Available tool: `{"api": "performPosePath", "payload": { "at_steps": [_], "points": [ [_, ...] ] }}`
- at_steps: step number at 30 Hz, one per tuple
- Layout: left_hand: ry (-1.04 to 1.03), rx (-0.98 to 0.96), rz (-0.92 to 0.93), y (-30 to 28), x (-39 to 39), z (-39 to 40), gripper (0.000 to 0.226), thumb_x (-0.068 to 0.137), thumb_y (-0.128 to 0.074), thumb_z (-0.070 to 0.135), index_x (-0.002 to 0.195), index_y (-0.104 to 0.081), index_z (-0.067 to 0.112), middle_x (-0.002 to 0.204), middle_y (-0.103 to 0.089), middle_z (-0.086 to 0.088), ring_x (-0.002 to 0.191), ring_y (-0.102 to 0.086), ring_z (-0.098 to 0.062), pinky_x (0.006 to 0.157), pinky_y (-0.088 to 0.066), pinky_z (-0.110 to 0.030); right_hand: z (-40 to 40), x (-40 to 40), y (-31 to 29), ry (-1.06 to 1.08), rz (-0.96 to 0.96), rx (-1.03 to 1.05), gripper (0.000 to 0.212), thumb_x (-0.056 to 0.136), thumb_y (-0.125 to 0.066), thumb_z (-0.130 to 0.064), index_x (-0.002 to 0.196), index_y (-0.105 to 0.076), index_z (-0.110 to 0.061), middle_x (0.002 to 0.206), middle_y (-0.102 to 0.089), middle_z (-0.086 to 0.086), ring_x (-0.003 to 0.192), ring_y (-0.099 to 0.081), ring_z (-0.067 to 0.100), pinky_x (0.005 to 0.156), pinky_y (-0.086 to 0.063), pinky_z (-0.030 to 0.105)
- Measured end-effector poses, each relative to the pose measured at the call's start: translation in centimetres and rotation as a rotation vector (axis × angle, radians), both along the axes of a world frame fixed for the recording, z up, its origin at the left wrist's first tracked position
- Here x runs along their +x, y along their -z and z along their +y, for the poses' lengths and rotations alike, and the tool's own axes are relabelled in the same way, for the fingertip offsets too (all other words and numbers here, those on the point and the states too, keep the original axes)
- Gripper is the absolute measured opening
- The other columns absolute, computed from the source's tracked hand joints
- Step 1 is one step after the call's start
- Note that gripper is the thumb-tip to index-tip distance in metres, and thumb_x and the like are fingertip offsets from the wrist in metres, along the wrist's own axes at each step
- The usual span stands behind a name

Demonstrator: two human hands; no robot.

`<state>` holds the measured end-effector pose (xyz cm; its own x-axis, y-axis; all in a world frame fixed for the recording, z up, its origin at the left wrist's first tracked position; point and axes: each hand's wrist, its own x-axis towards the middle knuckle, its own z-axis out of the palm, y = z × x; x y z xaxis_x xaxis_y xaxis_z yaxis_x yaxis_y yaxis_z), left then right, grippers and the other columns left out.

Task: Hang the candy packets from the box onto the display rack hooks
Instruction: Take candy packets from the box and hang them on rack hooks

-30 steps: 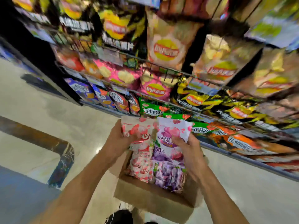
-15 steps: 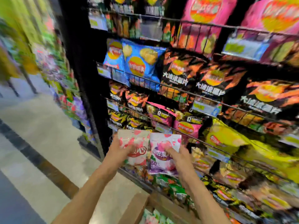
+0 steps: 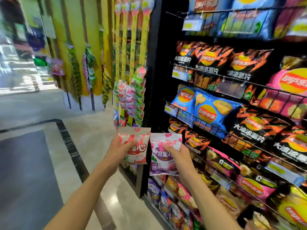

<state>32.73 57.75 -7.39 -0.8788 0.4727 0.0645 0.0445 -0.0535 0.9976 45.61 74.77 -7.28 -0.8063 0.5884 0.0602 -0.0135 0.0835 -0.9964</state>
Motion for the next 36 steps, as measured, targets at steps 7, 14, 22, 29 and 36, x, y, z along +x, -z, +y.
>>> {"api": "performPosePath", "payload": {
  "at_steps": [7,14,22,29,36],
  "points": [
    [-0.023,-0.018,0.009,-0.4,-12.5,-7.6,0.020,0.097,-0.066,0.014,0.103,-0.054,0.028,0.071,-0.074,0.016,0.060,-0.070,0.005,0.045,-0.051,-0.015,-5.8,-13.4,-0.9,-0.010,-0.001,0.065,0.018,0.092,-0.072,-0.032,0.107,-0.071,-0.023,0.102,-0.078,-0.004,0.092,-0.075,0.016,0.085,-0.059,0.040],
    [-0.007,-0.044,0.049,-1.0,-23.3,-13.5,0.026,0.097,-0.066,0.020,0.120,-0.053,0.023,0.098,-0.068,0.010,0.066,-0.069,0.010,0.050,-0.050,-0.009,-11.3,-25.0,-1.8,-0.034,0.012,0.057,0.012,0.093,-0.072,-0.022,0.102,-0.070,-0.015,0.092,-0.078,-0.006,0.084,-0.074,0.007,0.073,-0.056,0.021],
    [-0.007,-0.074,0.019,-0.9,-34.9,-14.4,0.018,0.100,-0.062,0.021,0.097,-0.048,0.032,0.094,-0.063,0.014,0.058,-0.064,0.015,0.047,-0.047,-0.008,-11.5,-37.2,-1.0,-0.008,-0.025,0.024,0.016,0.092,-0.071,-0.026,0.105,-0.073,-0.017,0.092,-0.076,-0.013,0.087,-0.072,0.004,0.066,-0.049,0.016],
    [0.033,-0.125,0.046,0.0,-47.7,-9.2,0.027,0.100,-0.064,0.022,0.124,-0.051,0.022,0.106,-0.072,0.004,0.073,-0.073,0.000,0.056,-0.054,-0.015,-8.2,-47.6,-1.5,-0.020,-0.010,0.056,0.023,0.089,-0.077,-0.015,0.088,-0.060,-0.031,0.081,-0.068,-0.025,0.088,-0.070,-0.004,0.062,-0.048,0.010],
    [0.190,-0.158,0.036,-1.0,-58.3,-1.0,0.026,0.098,-0.065,0.020,0.122,-0.055,0.020,0.087,-0.078,0.008,0.074,-0.076,-0.006,0.054,-0.057,-0.021,-3.1,-55.8,-2.0,0.091,-0.016,0.042,0.039,0.087,-0.080,-0.026,0.097,-0.043,-0.019,0.095,-0.049,-0.019,0.080,-0.060,-0.006,0.088,-0.058,0.037]
  ]
}}
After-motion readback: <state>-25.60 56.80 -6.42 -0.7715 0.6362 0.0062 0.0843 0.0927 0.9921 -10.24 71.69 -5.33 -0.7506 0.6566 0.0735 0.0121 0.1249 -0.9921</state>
